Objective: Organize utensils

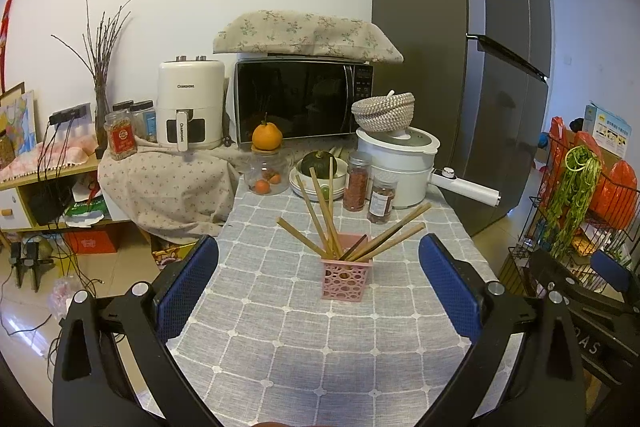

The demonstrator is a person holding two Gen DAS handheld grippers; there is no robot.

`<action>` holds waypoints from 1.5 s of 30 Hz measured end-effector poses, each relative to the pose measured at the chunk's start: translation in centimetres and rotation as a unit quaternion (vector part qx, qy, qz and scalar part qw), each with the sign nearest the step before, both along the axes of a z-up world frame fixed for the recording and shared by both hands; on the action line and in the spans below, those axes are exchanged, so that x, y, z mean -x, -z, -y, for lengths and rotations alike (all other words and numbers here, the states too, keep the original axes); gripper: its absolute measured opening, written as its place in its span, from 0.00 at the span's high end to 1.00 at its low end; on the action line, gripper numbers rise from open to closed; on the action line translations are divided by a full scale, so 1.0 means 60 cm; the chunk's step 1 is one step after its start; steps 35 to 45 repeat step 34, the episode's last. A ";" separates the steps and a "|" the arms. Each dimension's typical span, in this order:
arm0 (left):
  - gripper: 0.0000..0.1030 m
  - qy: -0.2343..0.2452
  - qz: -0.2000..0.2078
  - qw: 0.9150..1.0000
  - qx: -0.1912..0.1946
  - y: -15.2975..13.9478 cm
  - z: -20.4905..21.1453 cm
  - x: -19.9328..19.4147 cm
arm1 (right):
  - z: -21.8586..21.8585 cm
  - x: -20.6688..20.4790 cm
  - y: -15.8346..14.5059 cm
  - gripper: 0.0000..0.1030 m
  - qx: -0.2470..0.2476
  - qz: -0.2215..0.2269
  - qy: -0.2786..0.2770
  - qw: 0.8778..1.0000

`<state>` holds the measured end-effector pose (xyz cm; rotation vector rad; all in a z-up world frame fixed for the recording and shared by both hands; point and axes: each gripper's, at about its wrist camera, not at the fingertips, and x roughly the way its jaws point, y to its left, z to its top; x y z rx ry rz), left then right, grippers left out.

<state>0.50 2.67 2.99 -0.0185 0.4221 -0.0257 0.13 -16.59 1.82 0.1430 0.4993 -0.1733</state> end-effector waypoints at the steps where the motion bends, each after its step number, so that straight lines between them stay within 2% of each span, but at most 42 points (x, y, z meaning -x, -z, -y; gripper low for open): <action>1: 0.07 0.000 0.001 1.000 -0.001 0.002 0.000 0.002 | 0.000 0.000 0.000 0.06 -0.001 0.001 0.000 1.000; 16: 0.07 0.002 -0.003 1.000 0.000 0.002 0.001 0.001 | 0.002 0.000 -0.001 0.06 -0.007 -0.003 0.002 1.000; 20: 0.15 0.007 -0.005 1.000 0.006 0.002 -0.004 0.003 | 0.005 0.000 -0.001 0.06 -0.012 -0.003 0.003 1.000; 25: 0.15 0.015 -0.007 1.000 0.004 0.002 -0.004 0.000 | 0.005 -0.001 0.000 0.06 -0.012 -0.003 0.003 1.000; 29: 0.07 0.011 -0.013 1.000 0.000 0.001 -0.004 -0.005 | 0.006 -0.001 0.000 0.06 -0.014 -0.003 0.004 1.000; 45: 0.07 0.008 -0.019 1.000 -0.004 0.001 -0.003 -0.008 | 0.008 -0.001 0.001 0.06 -0.015 -0.004 0.003 1.000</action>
